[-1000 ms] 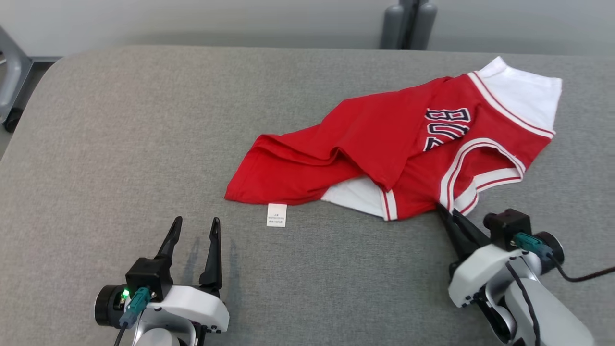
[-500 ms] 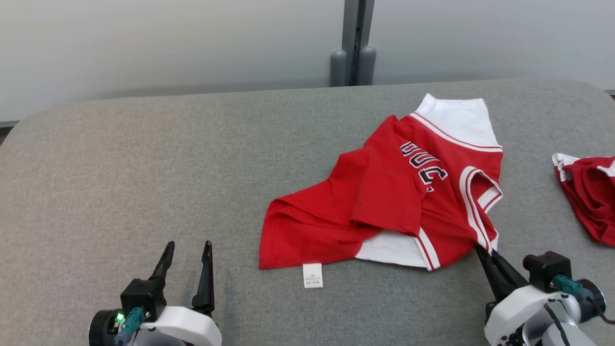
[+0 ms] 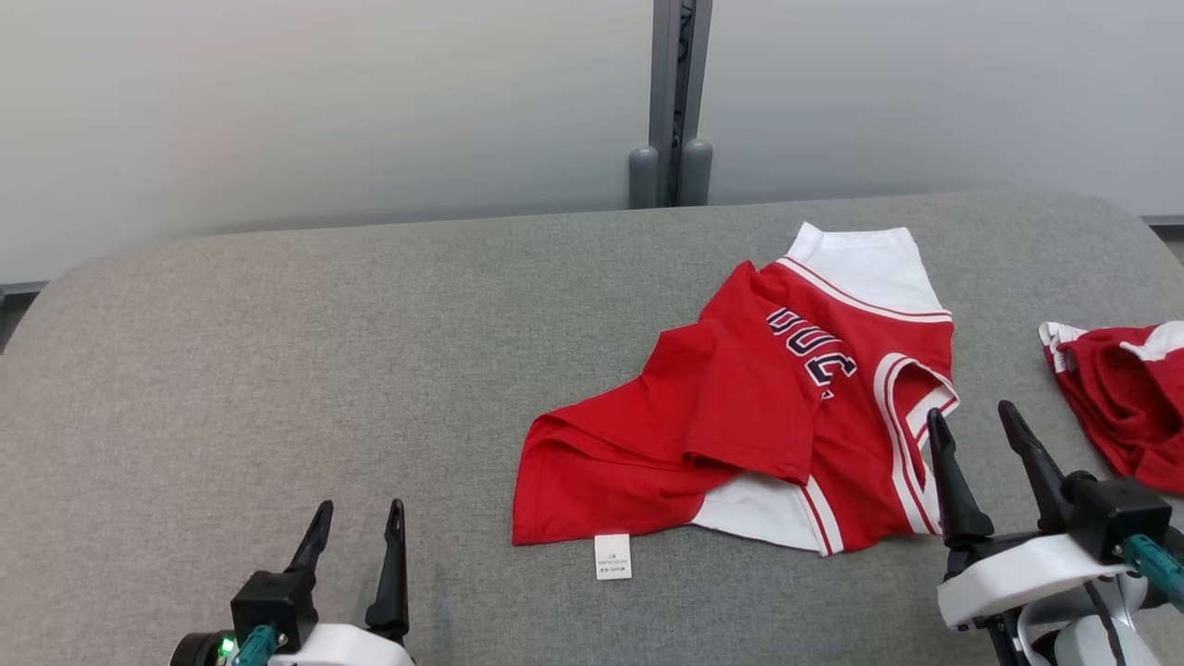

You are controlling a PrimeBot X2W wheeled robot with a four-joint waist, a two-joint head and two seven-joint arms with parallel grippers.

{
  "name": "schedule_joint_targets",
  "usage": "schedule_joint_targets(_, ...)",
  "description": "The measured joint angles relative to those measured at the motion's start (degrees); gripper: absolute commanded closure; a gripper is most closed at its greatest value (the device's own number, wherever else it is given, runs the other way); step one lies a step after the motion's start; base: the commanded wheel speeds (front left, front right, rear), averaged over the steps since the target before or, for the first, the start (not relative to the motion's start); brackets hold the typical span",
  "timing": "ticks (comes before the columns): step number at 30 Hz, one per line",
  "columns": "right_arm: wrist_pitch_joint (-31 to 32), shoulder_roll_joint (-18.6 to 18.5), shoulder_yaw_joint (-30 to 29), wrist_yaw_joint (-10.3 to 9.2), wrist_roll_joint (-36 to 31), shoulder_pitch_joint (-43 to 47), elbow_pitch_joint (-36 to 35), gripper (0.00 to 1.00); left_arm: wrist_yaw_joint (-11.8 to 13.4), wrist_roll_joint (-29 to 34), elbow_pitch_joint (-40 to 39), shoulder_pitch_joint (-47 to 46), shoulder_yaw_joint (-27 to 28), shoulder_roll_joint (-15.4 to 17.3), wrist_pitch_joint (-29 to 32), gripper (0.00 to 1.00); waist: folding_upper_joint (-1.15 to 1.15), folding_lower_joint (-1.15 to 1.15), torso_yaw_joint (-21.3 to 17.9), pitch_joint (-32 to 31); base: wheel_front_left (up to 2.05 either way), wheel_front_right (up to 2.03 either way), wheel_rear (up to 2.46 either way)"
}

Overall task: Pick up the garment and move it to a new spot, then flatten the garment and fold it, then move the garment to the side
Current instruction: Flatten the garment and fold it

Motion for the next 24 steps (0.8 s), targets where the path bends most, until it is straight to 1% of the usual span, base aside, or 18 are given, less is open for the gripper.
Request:
schedule_joint_targets(4, 0.0, 2.6, -2.5, 0.00, -2.0, 2.3, -5.0, 0.00, -0.2, 0.1, -0.4, 0.8, 0.2, 0.0, 0.0, 0.00, 0.00, 0.00, 0.2, -0.9, 0.00, 0.00, 0.00)
schedule_joint_targets(8, 0.0, 3.9, -3.8, 0.00, -2.2, 4.7, -6.4, 0.00, -0.2, 0.5, -0.8, 1.9, 0.0, 0.0, 0.0, 0.00, 0.00, 0.00, 0.0, -1.4, 0.00, 0.00, 0.00)
schedule_joint_targets(14, 0.0, 4.3, -3.1, 0.00, -2.2, 4.9, -6.3, 0.00, -0.5, 0.4, -0.3, 2.0, -1.3, 0.0, 0.0, 0.00, 0.00, 0.00, -0.4, -1.0, 0.00, 0.00, 0.00)
schedule_joint_targets(20, 0.0, 4.3, -2.2, 0.00, -2.1, 3.7, -6.4, 0.00, -1.2, -2.2, 1.1, 0.8, -5.1, 0.0, 0.0, 0.00, 0.00, 0.00, -1.3, 1.1, 0.00, 0.00, 0.00)
schedule_joint_targets(24, 0.0, 4.4, -1.3, 0.00, -1.9, 2.8, -6.4, 0.00, -1.2, -3.6, 2.2, -1.5, -7.3, 0.0, 0.0, 0.00, 0.00, 0.00, -2.6, 3.0, 0.00, 0.00, 0.00)
